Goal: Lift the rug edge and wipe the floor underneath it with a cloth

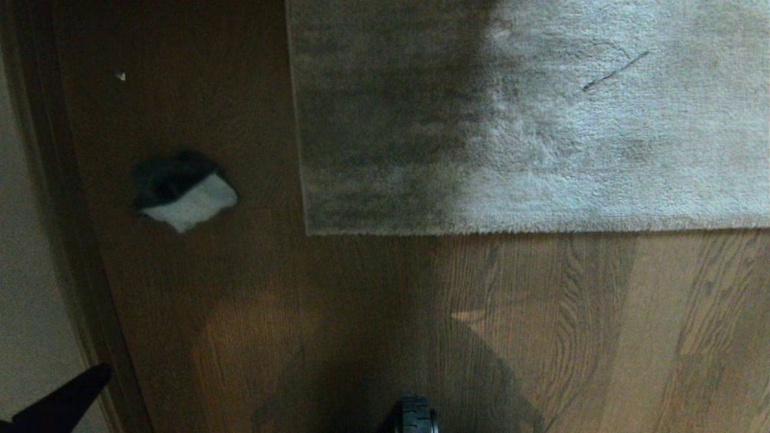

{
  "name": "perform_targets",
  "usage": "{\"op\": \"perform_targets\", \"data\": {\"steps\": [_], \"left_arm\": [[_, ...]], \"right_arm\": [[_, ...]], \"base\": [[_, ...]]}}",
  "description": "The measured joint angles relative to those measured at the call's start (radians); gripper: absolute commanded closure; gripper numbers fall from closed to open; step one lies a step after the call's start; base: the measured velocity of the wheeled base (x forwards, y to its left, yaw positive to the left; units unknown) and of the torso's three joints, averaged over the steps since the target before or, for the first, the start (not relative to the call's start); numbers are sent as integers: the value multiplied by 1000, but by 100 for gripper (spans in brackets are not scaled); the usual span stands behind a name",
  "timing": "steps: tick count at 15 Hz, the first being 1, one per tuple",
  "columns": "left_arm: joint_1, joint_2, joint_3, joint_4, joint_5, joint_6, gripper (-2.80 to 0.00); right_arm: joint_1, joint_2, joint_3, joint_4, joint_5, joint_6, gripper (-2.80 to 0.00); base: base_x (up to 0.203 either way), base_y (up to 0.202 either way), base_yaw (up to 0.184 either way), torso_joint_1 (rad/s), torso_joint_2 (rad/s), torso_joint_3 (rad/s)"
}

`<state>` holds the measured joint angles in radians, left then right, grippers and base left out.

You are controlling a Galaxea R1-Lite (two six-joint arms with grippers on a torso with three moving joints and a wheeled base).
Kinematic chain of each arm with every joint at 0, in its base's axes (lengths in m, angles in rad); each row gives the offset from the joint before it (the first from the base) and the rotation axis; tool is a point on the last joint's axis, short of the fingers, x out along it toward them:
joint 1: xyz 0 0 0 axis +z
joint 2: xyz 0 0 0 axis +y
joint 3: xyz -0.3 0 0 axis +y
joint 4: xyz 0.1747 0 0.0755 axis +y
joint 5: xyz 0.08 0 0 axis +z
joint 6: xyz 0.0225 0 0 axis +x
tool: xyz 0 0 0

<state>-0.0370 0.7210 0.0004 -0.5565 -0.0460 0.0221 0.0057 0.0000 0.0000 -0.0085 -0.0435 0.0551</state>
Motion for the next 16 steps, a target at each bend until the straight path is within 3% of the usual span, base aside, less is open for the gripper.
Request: {"op": "perform_targets", "data": {"steps": [10, 16], "left_arm": [[1, -414, 0, 490, 13, -28, 0], [22, -555, 0, 557, 42, -42, 0]], "right_arm": [[0, 0, 0, 0, 1, 0, 0], [0, 0, 0, 0, 1, 0, 0]], "base": [[0, 0, 0, 0, 0, 0], [0, 0, 0, 0, 0, 0]]}}
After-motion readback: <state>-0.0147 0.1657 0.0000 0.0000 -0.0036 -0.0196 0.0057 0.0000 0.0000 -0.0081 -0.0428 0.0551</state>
